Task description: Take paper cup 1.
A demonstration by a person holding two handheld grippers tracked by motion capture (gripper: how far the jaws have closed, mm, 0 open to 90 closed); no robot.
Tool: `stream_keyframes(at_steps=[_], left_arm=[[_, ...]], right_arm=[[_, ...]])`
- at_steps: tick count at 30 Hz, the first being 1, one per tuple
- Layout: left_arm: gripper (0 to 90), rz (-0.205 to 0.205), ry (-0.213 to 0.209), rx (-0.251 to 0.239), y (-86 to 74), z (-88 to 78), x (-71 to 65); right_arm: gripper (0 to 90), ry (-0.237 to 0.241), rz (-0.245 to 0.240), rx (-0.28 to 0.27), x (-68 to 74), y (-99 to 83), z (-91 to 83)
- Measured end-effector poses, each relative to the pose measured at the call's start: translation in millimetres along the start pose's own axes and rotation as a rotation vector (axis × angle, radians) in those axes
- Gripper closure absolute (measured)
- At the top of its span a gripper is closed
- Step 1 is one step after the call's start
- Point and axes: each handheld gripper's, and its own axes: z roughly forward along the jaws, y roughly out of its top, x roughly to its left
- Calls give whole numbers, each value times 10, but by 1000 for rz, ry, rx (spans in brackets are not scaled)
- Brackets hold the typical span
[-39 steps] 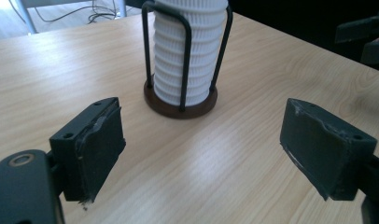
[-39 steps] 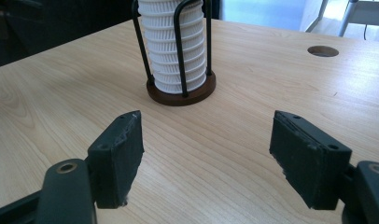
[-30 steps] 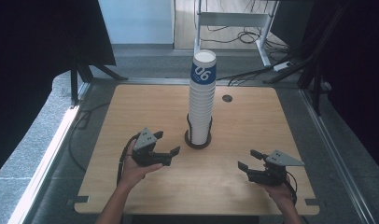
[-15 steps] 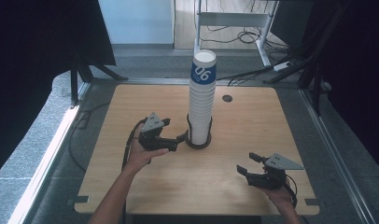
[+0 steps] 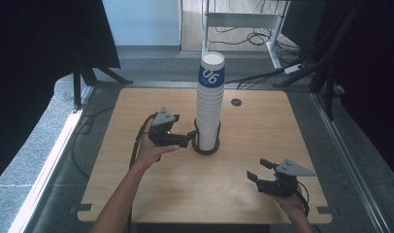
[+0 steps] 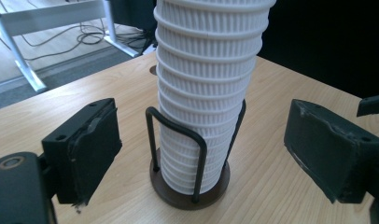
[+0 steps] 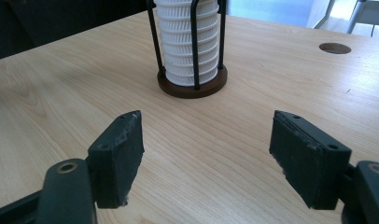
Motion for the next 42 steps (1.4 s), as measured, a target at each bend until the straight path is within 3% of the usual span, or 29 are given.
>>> stream_keyframes(at_steps=[15,18,32,42], left_arm=[[70,19,-50,-4,116,326,5],[58,11,-82,-6,123,403,20],[49,-29,-137,-7,126,750,167],[82,-5,-112,-14,157,892,89]], right_arm=[[262,-1,0,15,-13,-25,28],[262,-2,-1,16,-12,-28,30],[260,-10,8,36,-34,-53,55],[256,-35,21,48,-67,-69,65]])
